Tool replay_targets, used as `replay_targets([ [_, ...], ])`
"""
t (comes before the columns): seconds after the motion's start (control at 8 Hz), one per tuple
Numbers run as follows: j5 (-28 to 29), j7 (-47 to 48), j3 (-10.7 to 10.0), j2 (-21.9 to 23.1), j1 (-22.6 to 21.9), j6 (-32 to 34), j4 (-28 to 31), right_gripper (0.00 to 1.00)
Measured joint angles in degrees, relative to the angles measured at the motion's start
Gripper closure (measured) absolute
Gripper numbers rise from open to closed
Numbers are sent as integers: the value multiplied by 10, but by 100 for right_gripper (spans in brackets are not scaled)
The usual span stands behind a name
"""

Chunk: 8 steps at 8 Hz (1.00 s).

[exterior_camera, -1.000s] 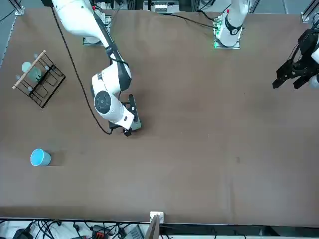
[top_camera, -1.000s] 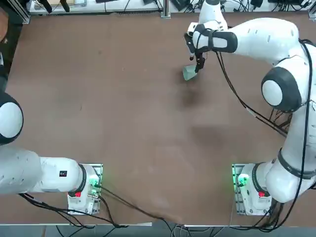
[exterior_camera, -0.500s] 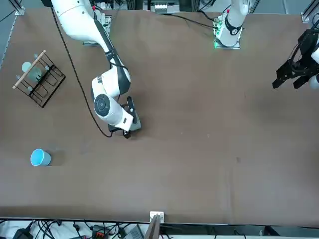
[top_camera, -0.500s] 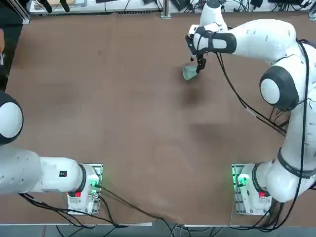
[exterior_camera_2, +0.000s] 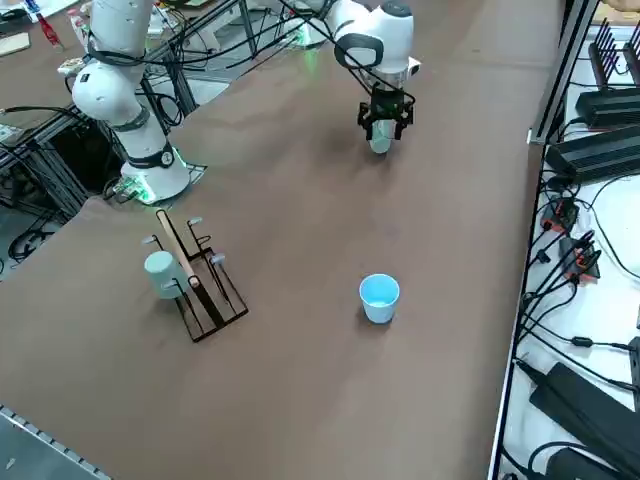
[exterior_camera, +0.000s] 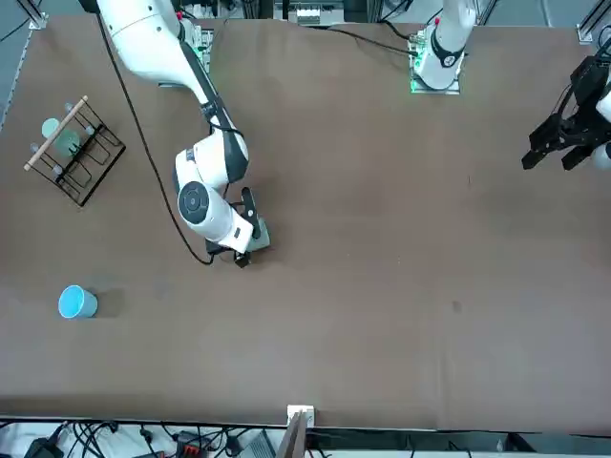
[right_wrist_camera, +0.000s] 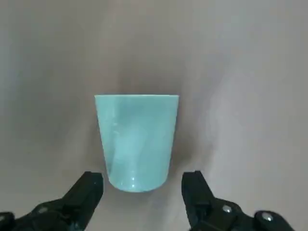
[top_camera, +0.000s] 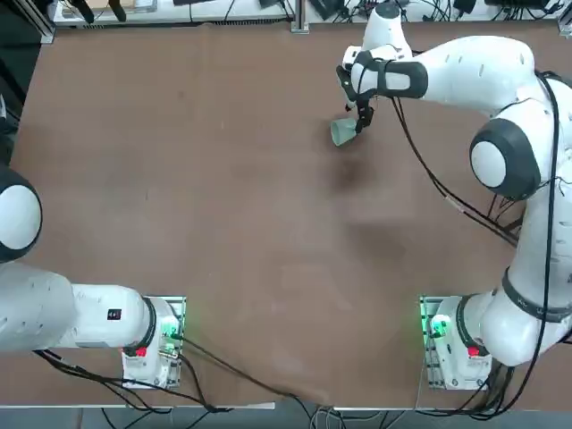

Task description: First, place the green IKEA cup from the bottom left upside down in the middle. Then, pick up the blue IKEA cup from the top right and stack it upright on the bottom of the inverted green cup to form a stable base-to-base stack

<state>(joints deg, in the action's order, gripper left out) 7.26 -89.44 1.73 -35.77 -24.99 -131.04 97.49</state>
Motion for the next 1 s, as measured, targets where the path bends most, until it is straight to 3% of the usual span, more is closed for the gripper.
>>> replay_targets([
  [1.0, 0, 0, 7, -18, -4, -19, 7, 0],
])
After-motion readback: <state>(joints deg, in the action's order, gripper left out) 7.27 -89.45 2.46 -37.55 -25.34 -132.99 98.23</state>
